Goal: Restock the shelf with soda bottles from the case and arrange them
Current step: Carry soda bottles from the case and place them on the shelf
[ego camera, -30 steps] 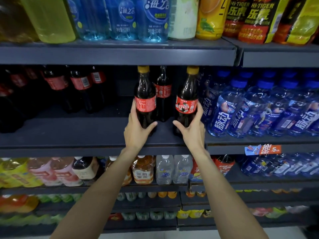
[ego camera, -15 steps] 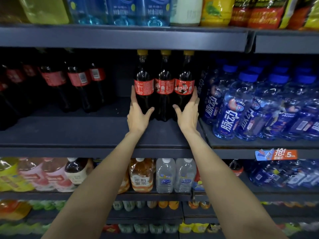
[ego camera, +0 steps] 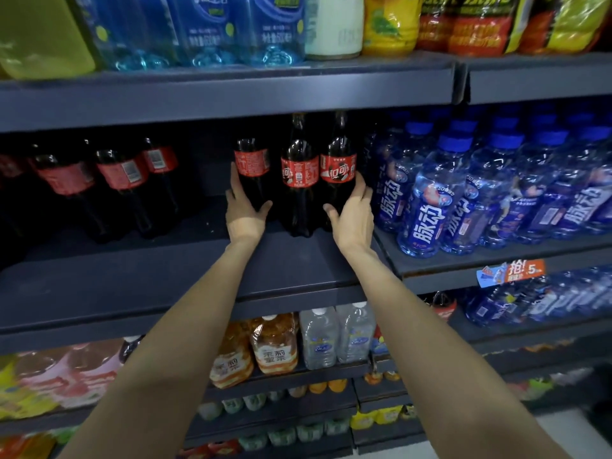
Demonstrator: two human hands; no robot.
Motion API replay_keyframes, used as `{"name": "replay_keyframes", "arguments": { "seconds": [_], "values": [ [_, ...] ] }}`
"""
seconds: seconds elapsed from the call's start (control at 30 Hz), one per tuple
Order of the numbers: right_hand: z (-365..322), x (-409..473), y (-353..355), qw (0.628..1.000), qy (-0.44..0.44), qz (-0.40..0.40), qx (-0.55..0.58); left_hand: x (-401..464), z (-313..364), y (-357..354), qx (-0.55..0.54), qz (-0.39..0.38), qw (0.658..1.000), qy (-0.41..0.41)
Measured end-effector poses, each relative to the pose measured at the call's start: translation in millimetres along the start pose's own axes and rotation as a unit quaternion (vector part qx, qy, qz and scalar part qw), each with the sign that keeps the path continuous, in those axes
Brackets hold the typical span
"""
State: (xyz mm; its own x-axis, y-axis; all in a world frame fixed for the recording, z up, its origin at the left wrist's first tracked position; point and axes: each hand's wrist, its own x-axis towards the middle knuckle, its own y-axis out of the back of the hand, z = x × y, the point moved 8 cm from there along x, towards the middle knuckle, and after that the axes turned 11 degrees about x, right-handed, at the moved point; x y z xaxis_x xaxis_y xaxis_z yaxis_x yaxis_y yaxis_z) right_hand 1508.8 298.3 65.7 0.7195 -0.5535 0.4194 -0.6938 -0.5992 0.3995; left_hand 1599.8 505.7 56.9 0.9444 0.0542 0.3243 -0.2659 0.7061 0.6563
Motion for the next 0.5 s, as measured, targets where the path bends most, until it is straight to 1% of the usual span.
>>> {"name": "replay_keyframes", "arguments": {
  "seconds": [0.13, 0.2, 0.27, 0.4, 0.5],
  "values": [
    [-4, -11, 3, 0.999, -0.012, -0.026, 0.014, -15, 2, -1, -0.036, -0.054, 0.998, -0.001],
    [-6, -22, 7, 0.999, 0.000, -0.046, 0.005, -31, 5, 0, -0.016, -0.090, 0.996, 0.011],
    [-8, -34, 21, 0.998, 0.008, -0.058, -0.018, -53, 16, 6, 0.010, -0.114, 0.993, -0.004],
    [-19, -67, 61, 0.993, 0.061, -0.084, -0.052, -110, 58, 30, -0.002, -0.113, 0.987, -0.110],
    [-19, -102, 110, 0.982, 0.125, -0.059, -0.126, -157, 98, 35, -0.029, -0.108, 0.973, -0.203]
  ]
}}
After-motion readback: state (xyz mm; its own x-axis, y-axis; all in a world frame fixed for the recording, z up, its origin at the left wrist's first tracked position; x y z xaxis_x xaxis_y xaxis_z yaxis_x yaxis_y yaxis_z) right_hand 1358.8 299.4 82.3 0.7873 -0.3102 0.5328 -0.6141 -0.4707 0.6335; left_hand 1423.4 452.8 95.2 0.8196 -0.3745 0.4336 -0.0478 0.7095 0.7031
